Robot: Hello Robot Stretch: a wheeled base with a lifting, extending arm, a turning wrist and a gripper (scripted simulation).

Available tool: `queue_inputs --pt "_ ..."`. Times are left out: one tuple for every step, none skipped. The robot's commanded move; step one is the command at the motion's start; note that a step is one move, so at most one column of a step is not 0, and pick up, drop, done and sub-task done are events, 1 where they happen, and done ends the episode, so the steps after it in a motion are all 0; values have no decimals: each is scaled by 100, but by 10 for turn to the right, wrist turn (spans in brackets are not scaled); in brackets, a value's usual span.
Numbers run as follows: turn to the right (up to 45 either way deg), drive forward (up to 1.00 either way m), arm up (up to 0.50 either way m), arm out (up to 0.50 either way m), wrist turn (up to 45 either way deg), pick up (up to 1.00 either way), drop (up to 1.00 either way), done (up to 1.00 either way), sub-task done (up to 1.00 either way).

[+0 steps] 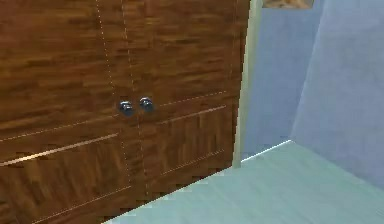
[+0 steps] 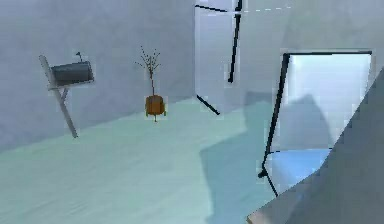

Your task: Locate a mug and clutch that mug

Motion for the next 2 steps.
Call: queue_inputs --pt "-300 0 0 0 0 0 0 0 0" --pt "0 10 0 0 0 0 0 0 0"
